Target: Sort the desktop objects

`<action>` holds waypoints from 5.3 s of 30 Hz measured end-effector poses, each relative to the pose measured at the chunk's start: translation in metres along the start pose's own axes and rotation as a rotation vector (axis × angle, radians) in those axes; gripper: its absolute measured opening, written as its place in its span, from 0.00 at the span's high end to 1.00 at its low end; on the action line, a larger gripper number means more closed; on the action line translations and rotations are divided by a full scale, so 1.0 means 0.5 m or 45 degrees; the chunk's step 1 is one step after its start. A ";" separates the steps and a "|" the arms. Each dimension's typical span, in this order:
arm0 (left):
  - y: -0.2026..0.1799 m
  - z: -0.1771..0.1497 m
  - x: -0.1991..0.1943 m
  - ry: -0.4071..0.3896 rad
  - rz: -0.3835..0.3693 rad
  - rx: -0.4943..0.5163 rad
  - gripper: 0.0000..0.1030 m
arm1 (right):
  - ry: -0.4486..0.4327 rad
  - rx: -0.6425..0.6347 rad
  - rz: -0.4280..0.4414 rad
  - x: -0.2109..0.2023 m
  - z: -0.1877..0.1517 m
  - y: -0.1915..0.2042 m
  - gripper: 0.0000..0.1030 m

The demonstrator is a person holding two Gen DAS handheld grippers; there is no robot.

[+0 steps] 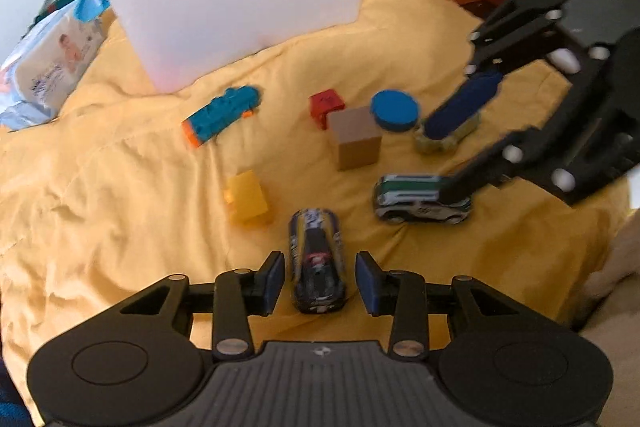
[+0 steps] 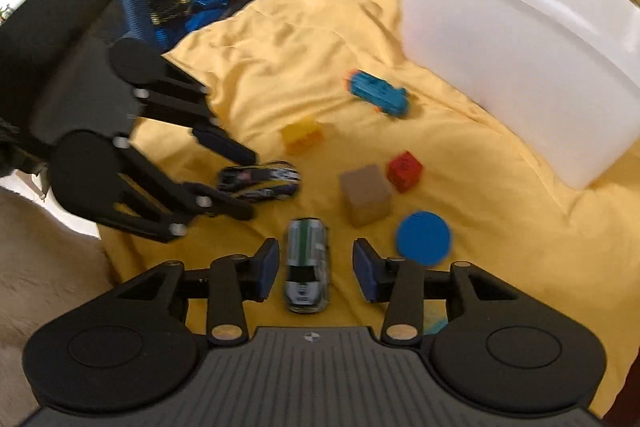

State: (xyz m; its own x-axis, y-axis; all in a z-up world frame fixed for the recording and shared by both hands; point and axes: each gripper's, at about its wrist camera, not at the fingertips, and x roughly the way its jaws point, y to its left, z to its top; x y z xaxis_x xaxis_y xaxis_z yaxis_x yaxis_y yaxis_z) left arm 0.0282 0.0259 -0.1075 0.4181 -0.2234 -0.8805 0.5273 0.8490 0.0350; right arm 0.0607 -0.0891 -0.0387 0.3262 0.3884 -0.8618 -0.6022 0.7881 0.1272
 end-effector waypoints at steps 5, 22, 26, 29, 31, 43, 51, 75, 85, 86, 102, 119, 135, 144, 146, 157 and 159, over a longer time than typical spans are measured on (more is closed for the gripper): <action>0.014 -0.012 -0.013 0.000 0.006 -0.043 0.58 | 0.068 0.004 -0.122 0.047 -0.013 0.024 0.58; 0.060 0.092 -0.161 -0.366 0.088 -0.049 0.68 | -0.175 0.060 -0.439 -0.079 0.050 -0.026 0.69; 0.094 0.178 -0.197 -0.541 0.185 -0.021 0.68 | -0.340 0.098 -0.610 -0.140 0.102 -0.085 0.69; 0.121 0.253 -0.207 -0.642 0.223 -0.033 0.68 | -0.421 0.126 -0.695 -0.163 0.143 -0.125 0.69; 0.144 0.300 -0.191 -0.666 0.221 -0.055 0.68 | -0.444 0.158 -0.731 -0.162 0.171 -0.155 0.69; 0.167 0.339 -0.110 -0.623 0.260 -0.044 0.56 | -0.390 0.226 -0.794 -0.096 0.181 -0.198 0.48; 0.119 0.220 -0.162 -0.563 0.210 0.004 0.34 | -0.368 0.138 -0.698 -0.131 0.115 -0.125 0.48; -0.008 0.127 -0.003 -0.163 -0.082 -0.057 0.41 | 0.101 0.009 -0.316 0.022 -0.052 -0.057 0.59; -0.005 0.136 0.032 -0.096 -0.064 -0.038 0.68 | 0.107 0.063 -0.278 -0.012 -0.063 -0.051 0.74; -0.005 0.132 0.029 -0.088 -0.073 -0.029 0.68 | 0.101 0.060 -0.287 -0.015 -0.061 -0.053 0.75; 0.038 0.143 -0.063 -0.241 0.149 0.301 0.32 | 0.054 0.095 -0.314 -0.003 -0.037 -0.062 0.74; 0.121 0.157 0.045 -0.192 0.069 0.474 0.75 | 0.031 0.176 -0.410 0.009 -0.016 -0.077 0.75; 0.118 0.261 -0.229 -0.699 0.165 0.296 0.80 | -0.382 0.050 -0.637 -0.168 0.120 -0.101 0.75; 0.144 0.378 -0.157 -0.736 0.261 0.242 0.80 | -0.441 0.073 -0.709 -0.135 0.230 -0.198 0.75; 0.162 0.392 -0.109 -0.670 0.256 0.199 0.80 | -0.408 0.089 -0.736 -0.110 0.242 -0.221 0.75; 0.197 0.371 -0.034 -0.520 0.233 0.068 0.56 | -0.329 0.166 -0.706 -0.062 0.229 -0.250 0.66; 0.192 0.366 -0.058 -0.540 0.257 0.068 0.51 | -0.352 0.161 -0.705 -0.070 0.238 -0.248 0.66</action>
State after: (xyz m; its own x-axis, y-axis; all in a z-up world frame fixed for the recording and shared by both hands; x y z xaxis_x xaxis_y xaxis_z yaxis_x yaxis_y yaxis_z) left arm 0.2019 0.0261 0.0082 0.7755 -0.2421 -0.5830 0.4374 0.8720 0.2197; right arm 0.2107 -0.1438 0.0343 0.7514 0.0021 -0.6599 -0.2046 0.9515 -0.2300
